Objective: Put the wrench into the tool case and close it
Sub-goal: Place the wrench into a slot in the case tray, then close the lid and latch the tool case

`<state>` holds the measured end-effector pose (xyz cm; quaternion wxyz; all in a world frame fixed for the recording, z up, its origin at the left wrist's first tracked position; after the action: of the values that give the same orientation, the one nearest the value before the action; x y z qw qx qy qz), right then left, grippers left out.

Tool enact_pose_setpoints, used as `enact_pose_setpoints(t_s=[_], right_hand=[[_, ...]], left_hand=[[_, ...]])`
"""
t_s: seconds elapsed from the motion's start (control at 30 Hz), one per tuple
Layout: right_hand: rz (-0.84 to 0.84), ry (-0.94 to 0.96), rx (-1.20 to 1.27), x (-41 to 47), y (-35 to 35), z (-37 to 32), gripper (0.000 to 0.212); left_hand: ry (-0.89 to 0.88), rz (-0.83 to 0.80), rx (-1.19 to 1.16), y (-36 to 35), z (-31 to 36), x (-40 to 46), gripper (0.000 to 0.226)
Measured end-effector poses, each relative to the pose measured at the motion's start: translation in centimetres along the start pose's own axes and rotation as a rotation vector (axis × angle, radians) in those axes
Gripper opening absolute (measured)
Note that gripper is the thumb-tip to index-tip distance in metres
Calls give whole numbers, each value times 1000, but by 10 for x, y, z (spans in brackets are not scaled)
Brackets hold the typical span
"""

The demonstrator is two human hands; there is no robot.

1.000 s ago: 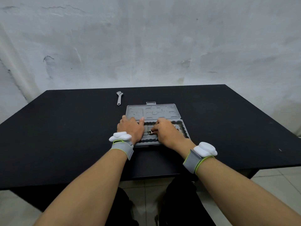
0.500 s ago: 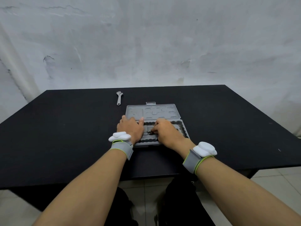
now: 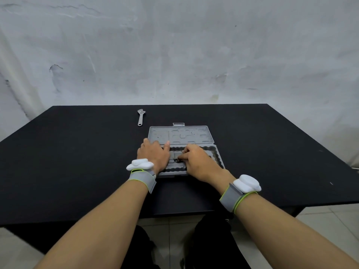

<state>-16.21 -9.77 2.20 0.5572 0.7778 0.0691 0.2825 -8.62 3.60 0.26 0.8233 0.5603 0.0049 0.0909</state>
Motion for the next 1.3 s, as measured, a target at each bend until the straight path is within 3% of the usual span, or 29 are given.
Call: enact_pose_setpoints(t_s=[0.2,0.37,0.53,0.73,0.97,1.3], right_hand=[[165,-47,68,-3,20,7,25],[338,-220,1,-10,49,38,29],[250,-499,-76,-14,47,80,46],[135,-745,42,-22,20,116,65],[130,-694,-76,-18,13,113,61],[180,-682,-22,-19,18,111,60]], left_hand=[[0,6,-8,-1,0,1,66],[-1,6,-21,-1,-1,1,66],[8,4,-28,-1,0,1,66],[32,-41,-76,-1,-2,-1,69],[100,-106,-191,4,-1,1,77],[164,-126,-377,11,-3,2,79]])
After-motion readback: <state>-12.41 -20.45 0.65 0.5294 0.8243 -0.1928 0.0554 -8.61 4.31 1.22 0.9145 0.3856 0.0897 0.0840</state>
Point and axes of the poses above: each hand's wrist, its own x-axis towards the middle knuckle, its own y-axis out of the back of the hand, z = x × y, the point moved 9 cm from there along x, towards the middle knuckle, and after that the axes turned 12 degrees about y, right-handed, at the moved point
